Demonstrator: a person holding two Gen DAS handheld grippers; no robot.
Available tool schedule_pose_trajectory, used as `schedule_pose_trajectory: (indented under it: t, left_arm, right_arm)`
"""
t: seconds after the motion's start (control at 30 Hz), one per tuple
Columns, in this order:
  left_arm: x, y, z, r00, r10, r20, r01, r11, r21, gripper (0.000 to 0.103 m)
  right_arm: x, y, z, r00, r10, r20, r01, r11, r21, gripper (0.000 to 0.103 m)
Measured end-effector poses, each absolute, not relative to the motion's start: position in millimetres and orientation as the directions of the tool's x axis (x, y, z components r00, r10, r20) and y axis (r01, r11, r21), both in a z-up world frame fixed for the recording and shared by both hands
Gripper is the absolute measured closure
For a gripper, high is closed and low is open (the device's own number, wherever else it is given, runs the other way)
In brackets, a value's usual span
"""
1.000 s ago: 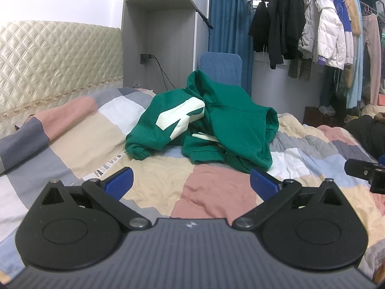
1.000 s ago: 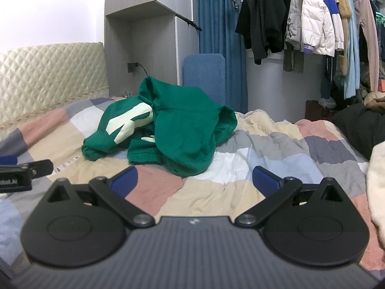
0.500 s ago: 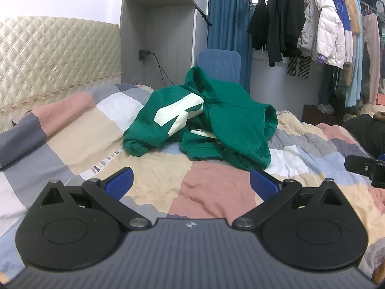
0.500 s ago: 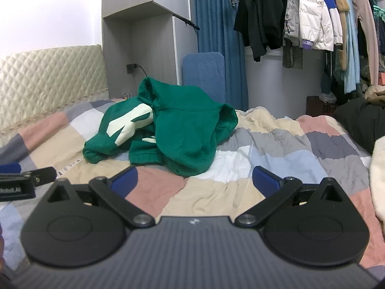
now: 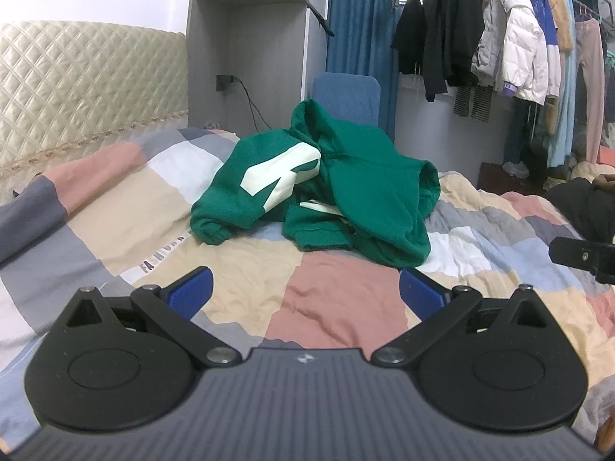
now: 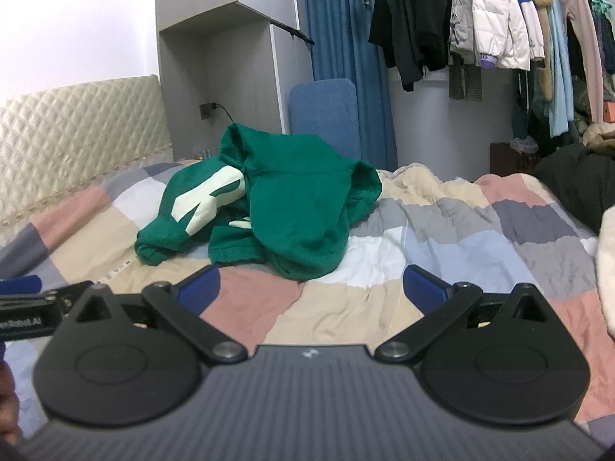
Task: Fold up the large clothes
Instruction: 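Reach both grippers into the green hoodie and close on its fabric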
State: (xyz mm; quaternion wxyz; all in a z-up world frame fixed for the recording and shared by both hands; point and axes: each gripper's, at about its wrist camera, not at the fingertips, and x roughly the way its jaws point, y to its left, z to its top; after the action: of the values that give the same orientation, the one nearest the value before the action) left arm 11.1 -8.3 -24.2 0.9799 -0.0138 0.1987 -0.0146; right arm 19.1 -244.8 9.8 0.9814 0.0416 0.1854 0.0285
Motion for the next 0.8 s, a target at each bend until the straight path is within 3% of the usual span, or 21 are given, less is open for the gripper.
schedule_pose_trajectory:
  t: [0.4,0.8]
  left_arm:
    - [38.7,-11.4,-15.7,0.917,-0.052,-0.396,0.056,0.998,-0.002,0.0]
    - [173.1,-6.6,-9.8,0.859,-0.142,-0.491,0.098,0.989,-0.115,0.0]
  right_arm:
    - [35.3,-249.5,6.6,0.918,0.084,-0.387,-0.039,0.992,0.121,0.0]
    - [122.1,-262.4,23.0,0.892,0.158,-0.424,-0.074,0.976,0.207,0.0]
